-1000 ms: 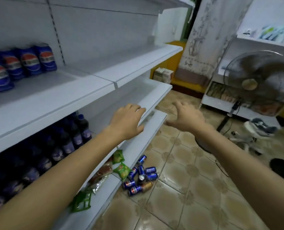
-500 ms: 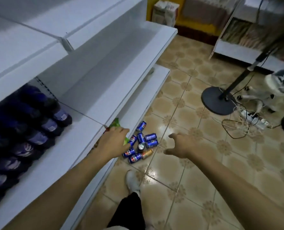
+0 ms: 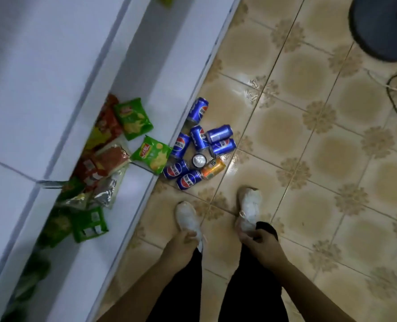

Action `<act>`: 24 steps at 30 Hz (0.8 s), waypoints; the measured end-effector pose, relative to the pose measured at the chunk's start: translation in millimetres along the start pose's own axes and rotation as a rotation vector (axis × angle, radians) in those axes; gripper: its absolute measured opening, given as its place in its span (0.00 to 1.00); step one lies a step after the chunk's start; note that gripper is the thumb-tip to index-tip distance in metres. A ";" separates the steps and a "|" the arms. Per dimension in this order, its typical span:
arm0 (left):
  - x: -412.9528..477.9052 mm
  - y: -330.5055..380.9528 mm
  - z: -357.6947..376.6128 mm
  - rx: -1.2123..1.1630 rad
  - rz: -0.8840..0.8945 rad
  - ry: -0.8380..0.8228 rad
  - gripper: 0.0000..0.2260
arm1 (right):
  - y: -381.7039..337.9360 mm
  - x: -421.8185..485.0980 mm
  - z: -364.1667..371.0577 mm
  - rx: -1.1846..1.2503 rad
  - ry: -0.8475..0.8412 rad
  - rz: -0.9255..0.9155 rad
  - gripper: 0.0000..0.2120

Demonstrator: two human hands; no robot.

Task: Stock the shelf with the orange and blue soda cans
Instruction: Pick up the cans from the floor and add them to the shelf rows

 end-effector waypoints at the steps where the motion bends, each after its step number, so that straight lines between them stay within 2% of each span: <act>1: 29.9 -2.6 2.9 -0.098 -0.014 -0.005 0.13 | 2.1 34.3 5.7 0.029 -0.037 0.006 0.19; 3: 91.3 -11.8 3.4 -0.286 -0.042 0.059 0.11 | 6.3 107.0 11.1 0.163 -0.067 0.032 0.25; 6: 190.5 -22.7 10.0 -0.551 -0.104 0.072 0.03 | -2.4 217.2 0.3 0.369 0.016 0.037 0.26; 8: 256.0 -27.1 10.3 -0.727 -0.142 0.084 0.08 | -19.9 286.8 -8.3 0.499 0.063 0.026 0.30; 11: 336.4 -15.9 6.0 -0.824 -0.032 0.098 0.12 | -51.9 372.7 -15.8 0.618 0.114 -0.042 0.44; 13: 367.4 -10.9 3.5 -0.788 0.011 0.136 0.13 | -68.1 408.5 -17.1 0.692 0.136 -0.097 0.44; 16: 377.5 -10.7 10.4 -0.763 0.007 0.168 0.09 | -75.9 434.5 -17.1 0.779 0.170 -0.096 0.43; 19: 355.4 -22.8 28.4 -0.923 -0.031 0.149 0.08 | -70.7 427.5 -15.5 0.874 0.155 -0.047 0.41; 21: 327.9 -20.6 33.6 -0.987 -0.020 0.135 0.10 | -62.9 399.5 -17.5 0.926 0.128 -0.030 0.41; 24: 272.4 -1.9 29.6 -0.980 0.061 0.189 0.15 | -49.9 325.0 -16.0 0.948 0.043 -0.007 0.47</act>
Point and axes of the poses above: each hand's wrist, its own x-axis towards the middle knuckle, its own z-axis out of the palm, y = z × x, the point moved 8 cm from there along x, towards the middle knuckle, and after that the axes turned 11 degrees about -y, right-handed, at the moved point
